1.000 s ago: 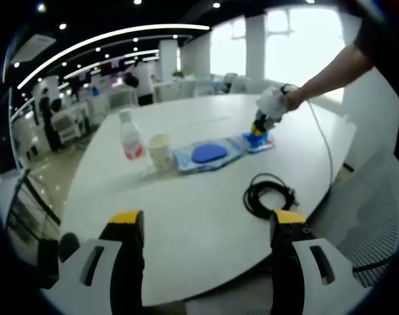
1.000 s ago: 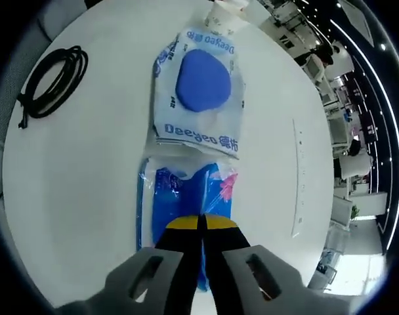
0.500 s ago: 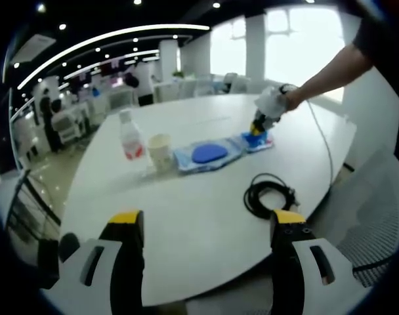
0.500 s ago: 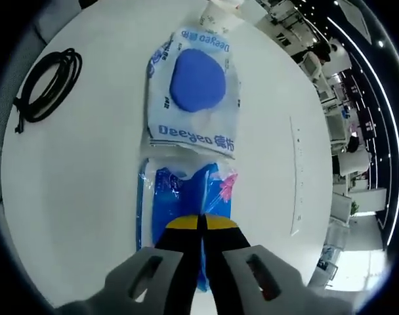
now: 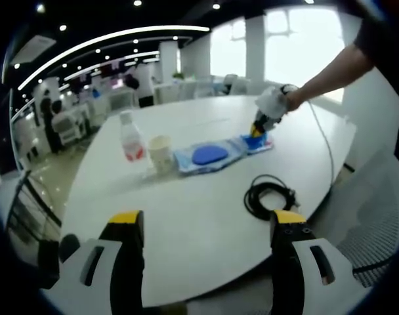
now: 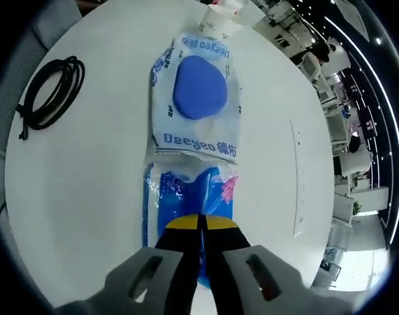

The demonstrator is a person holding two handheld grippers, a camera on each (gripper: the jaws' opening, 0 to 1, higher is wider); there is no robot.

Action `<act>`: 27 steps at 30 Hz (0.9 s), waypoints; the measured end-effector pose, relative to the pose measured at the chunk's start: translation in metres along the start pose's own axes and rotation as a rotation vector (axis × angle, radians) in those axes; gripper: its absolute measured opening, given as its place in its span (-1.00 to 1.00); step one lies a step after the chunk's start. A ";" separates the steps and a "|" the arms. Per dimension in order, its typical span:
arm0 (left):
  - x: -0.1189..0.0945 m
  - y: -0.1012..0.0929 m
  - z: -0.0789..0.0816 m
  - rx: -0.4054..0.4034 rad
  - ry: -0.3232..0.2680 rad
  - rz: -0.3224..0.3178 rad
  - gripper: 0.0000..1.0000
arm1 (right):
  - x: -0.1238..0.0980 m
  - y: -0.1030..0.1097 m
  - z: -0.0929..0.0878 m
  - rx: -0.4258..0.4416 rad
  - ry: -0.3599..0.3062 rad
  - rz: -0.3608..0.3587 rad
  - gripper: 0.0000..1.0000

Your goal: Arrange the tabletop items into an orderly group along one side of the table until the central work area is clear of visible clutter.

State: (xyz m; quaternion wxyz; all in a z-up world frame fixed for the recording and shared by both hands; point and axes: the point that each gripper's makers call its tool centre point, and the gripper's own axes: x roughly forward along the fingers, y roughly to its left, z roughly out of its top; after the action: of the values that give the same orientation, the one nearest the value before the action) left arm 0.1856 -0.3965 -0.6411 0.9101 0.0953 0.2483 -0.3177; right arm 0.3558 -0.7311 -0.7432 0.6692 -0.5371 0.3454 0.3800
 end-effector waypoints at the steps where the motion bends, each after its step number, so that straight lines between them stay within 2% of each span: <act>1: 0.000 0.000 0.000 0.000 0.000 0.000 0.51 | 0.000 0.000 0.000 0.002 0.002 -0.002 -1.00; 4: 0.000 0.000 0.000 0.002 -0.002 -0.001 0.51 | -0.003 -0.004 0.000 0.015 0.001 -0.015 -0.97; 9: -0.001 -0.001 0.000 0.007 -0.001 -0.004 0.52 | -0.010 -0.010 0.003 0.077 -0.018 -0.049 -0.72; 13: -0.001 -0.002 0.001 0.019 -0.004 -0.007 0.54 | -0.017 -0.014 0.007 0.164 -0.034 -0.086 -0.55; 18: -0.001 -0.003 0.004 0.039 -0.017 -0.008 0.59 | -0.032 -0.017 0.012 0.338 -0.060 -0.131 -0.38; 20: -0.001 -0.004 0.005 0.048 -0.026 -0.011 0.62 | -0.038 -0.016 0.014 0.394 -0.073 -0.142 -0.26; 23: -0.001 -0.005 0.007 0.050 -0.037 -0.015 0.66 | -0.046 -0.010 0.015 0.433 -0.077 -0.156 -0.10; 25: -0.001 -0.006 0.008 0.054 -0.042 -0.016 0.69 | -0.051 -0.004 0.015 0.467 -0.061 -0.159 -0.11; 27: -0.002 -0.007 0.010 0.066 -0.049 -0.017 0.74 | -0.057 0.001 0.017 0.501 -0.074 -0.169 -0.07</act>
State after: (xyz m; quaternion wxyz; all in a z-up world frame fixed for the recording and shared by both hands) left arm 0.1841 -0.4040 -0.6322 0.9096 0.1154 0.2161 -0.3357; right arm 0.3286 -0.7218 -0.6912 0.8228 -0.3674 0.3577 0.2450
